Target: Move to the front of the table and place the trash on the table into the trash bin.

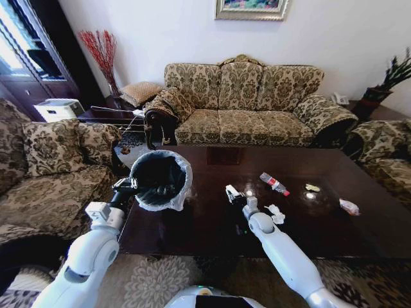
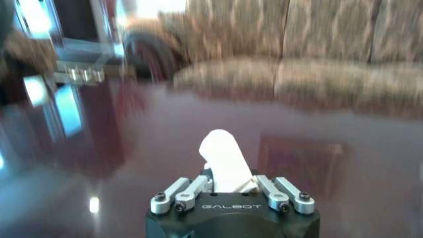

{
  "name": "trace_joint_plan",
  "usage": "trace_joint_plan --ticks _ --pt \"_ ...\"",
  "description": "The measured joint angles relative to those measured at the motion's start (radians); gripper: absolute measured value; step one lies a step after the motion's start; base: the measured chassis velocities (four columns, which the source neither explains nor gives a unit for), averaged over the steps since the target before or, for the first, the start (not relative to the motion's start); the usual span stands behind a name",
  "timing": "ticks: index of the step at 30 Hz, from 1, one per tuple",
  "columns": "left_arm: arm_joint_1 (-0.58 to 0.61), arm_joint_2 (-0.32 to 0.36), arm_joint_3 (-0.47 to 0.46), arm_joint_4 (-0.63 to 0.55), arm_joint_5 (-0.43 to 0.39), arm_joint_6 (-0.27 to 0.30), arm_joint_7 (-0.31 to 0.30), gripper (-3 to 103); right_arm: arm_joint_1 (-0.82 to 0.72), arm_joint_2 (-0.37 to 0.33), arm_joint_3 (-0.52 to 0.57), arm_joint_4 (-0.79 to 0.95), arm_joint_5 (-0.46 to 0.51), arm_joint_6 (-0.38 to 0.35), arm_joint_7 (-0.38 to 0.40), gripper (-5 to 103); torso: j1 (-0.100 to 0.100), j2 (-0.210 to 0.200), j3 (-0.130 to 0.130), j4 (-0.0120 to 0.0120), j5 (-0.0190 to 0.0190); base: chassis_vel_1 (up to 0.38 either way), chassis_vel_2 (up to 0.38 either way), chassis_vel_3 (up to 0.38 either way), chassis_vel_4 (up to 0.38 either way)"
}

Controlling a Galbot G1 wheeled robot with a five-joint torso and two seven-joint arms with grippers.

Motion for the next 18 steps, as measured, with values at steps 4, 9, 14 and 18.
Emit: trace_joint_plan --ticks 4,9,14,18 --pt "0.005 0.0 0.002 -0.004 0.003 0.001 0.002 2 0.02 -0.06 0.01 0.212 0.082 -0.041 0.041 14 0.0 0.0 0.0 -0.0001 -0.0007 0.0 0.0 0.0 0.0" --pt "0.008 -0.001 0.018 -0.008 0.02 0.006 0.008 2 0.195 -0.198 -0.044 0.491 0.256 -0.095 0.07 2 0.0 0.0 0.0 -0.0003 -0.001 0.0 0.0 0.0 0.0" --pt "0.004 -0.004 0.034 -0.008 0.033 0.009 0.009 2 0.433 -0.219 -0.196 0.581 0.446 -0.146 0.111 0 0.0 0.0 0.0 -0.0004 -0.0003 0.0 0.0 0.0 0.0" --pt "0.009 -0.01 0.039 -0.005 0.035 0.009 0.009 2 0.668 -0.155 -0.42 0.6 0.543 -0.19 0.156 0 0.0 0.0 0.0 0.0007 -0.0015 0.0 0.0 0.0 0.0"
